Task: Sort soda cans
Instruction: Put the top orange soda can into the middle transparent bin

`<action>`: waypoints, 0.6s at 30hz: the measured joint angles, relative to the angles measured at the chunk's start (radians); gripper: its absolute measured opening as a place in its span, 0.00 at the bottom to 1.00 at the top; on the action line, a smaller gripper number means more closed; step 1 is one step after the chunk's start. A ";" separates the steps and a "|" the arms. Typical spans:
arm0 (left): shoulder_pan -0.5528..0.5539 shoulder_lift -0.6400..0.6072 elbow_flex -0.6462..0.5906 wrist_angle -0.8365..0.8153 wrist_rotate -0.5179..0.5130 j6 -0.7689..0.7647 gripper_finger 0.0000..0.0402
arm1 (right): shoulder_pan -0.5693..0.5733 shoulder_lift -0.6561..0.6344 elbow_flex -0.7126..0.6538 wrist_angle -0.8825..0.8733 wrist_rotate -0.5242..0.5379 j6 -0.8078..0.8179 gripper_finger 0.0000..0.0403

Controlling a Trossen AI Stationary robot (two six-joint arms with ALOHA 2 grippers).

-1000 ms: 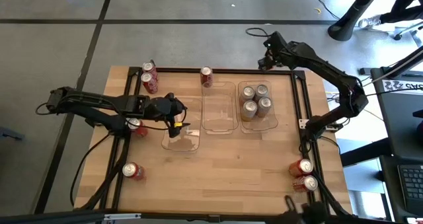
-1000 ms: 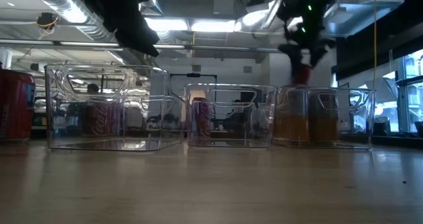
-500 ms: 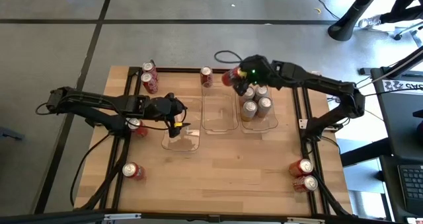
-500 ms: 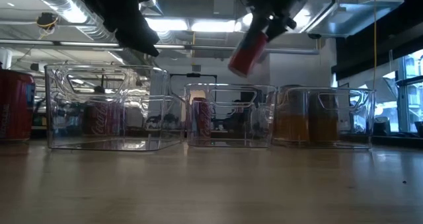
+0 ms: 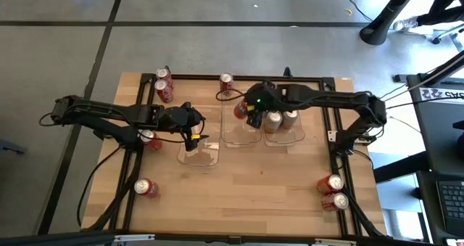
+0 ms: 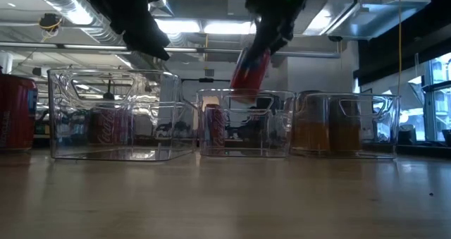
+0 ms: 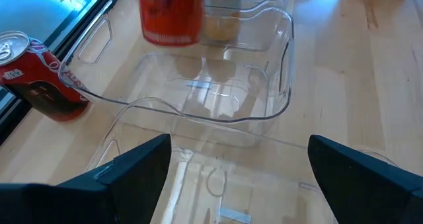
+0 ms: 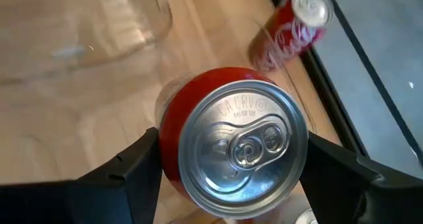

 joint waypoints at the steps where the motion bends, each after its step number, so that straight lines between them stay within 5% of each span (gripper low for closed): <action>1: 0.000 0.000 0.000 0.000 0.000 0.000 0.86 | -0.002 0.014 0.000 -0.003 0.019 -0.001 0.70; 5: 0.000 0.000 0.000 0.000 0.000 0.000 0.86 | -0.020 0.076 0.000 0.012 0.090 -0.024 0.70; 18: -0.001 0.000 0.000 -0.001 0.000 -0.001 0.86 | -0.072 0.252 0.003 0.011 0.088 -0.029 0.70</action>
